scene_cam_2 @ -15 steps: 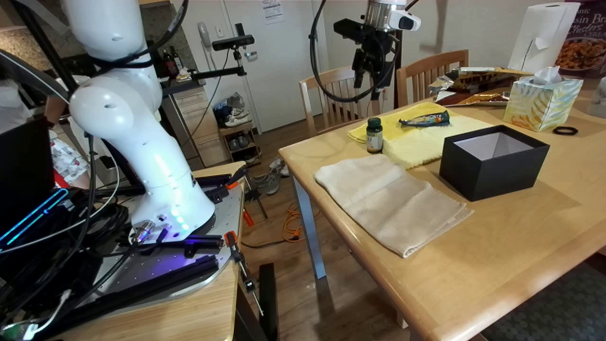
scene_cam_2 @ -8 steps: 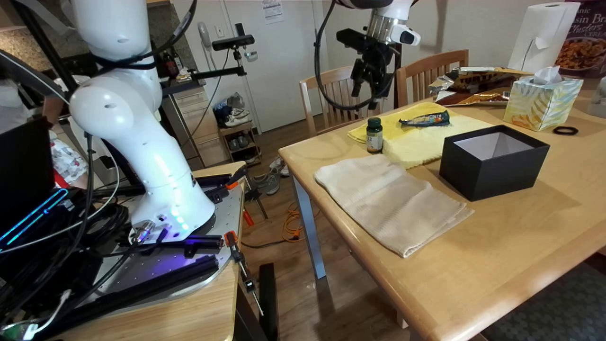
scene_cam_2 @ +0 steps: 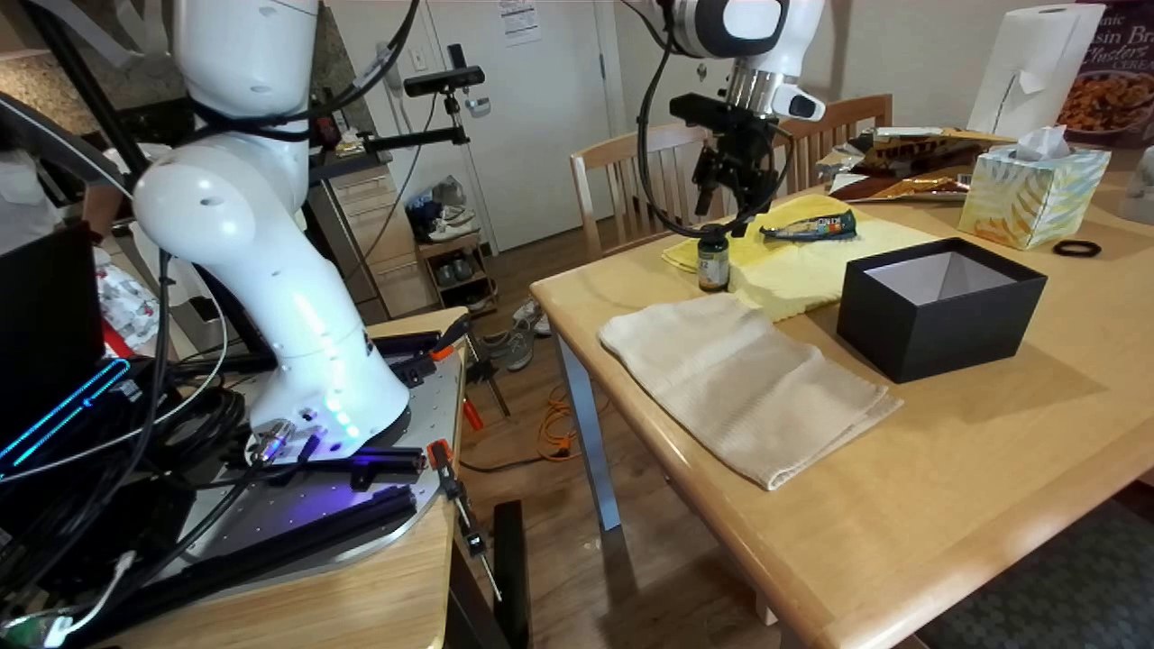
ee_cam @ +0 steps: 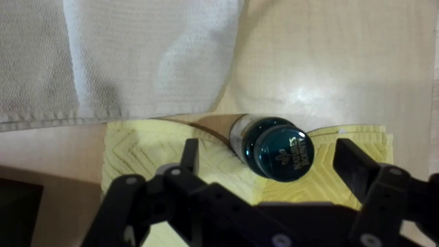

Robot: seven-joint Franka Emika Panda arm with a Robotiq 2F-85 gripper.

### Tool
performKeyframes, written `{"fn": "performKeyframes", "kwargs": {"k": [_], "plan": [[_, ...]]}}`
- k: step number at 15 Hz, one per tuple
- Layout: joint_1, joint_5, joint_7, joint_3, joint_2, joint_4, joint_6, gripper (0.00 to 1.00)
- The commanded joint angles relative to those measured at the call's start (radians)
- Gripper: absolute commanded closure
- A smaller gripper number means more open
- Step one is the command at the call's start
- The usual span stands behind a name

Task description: Put the bottle inside the box

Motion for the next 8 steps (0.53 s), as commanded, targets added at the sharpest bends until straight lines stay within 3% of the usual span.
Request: {"fn": "performKeyframes", "kwargs": {"k": [1, 8], "plan": [[-0.007, -0.019, -0.002, 0.013, 0.018, 0.022, 0.049, 0.00], [0.002, -0.002, 0.062, 0.016, 0.018, -0.031, 0.099, 0.00]]}}
